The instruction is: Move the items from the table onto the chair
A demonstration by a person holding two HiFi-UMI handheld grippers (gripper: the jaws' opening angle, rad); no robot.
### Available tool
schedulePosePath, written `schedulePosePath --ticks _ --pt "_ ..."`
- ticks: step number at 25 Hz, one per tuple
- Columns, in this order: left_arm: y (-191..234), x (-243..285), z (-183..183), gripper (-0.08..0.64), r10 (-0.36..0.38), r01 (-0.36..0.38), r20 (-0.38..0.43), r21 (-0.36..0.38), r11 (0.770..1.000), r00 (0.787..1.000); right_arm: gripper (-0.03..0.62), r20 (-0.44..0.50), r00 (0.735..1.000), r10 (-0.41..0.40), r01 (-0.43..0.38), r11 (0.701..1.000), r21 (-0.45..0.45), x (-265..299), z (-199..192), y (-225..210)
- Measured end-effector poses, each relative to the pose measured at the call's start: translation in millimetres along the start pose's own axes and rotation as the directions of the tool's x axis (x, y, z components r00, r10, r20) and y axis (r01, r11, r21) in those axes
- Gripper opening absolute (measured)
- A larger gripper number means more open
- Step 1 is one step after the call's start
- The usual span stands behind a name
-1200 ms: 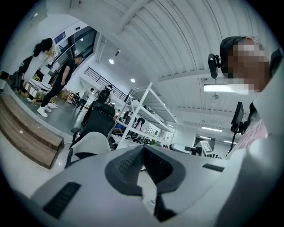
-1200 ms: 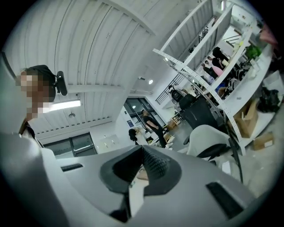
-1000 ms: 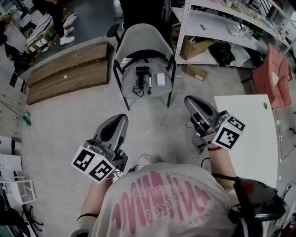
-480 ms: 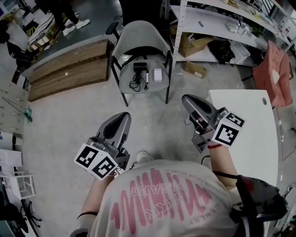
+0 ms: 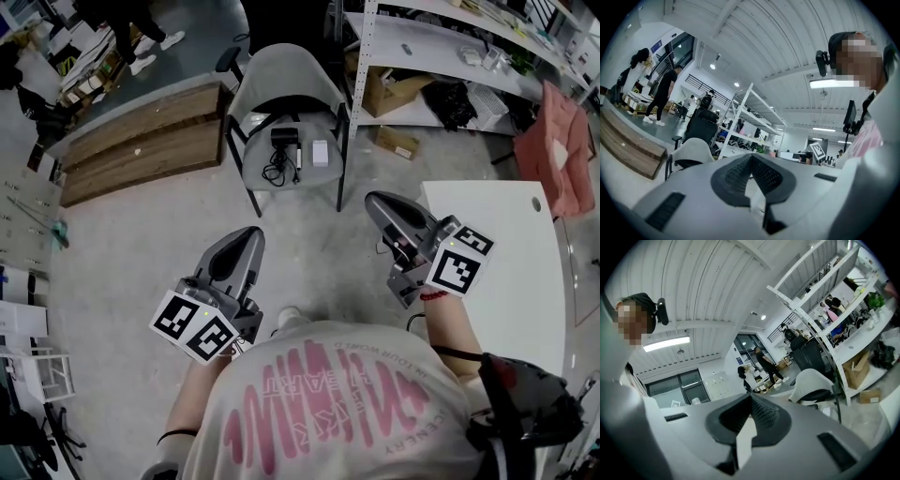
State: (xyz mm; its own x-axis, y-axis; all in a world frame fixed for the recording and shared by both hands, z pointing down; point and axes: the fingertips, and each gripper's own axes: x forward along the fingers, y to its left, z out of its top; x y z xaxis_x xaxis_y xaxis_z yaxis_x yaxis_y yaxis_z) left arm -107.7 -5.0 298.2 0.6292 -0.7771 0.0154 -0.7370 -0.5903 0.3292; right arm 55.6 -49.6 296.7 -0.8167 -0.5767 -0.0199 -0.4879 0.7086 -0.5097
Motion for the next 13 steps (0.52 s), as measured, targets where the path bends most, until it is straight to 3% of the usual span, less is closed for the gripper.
schedulePosePath --ticks 13 --pt "-1.1 -0.1 2.0 0.009 0.008 -0.008 0.008 0.004 1.0 1.0 0.014 -0.008 1.0 0.025 -0.025 1.0 -0.014 -2.2 3.2 4.4"
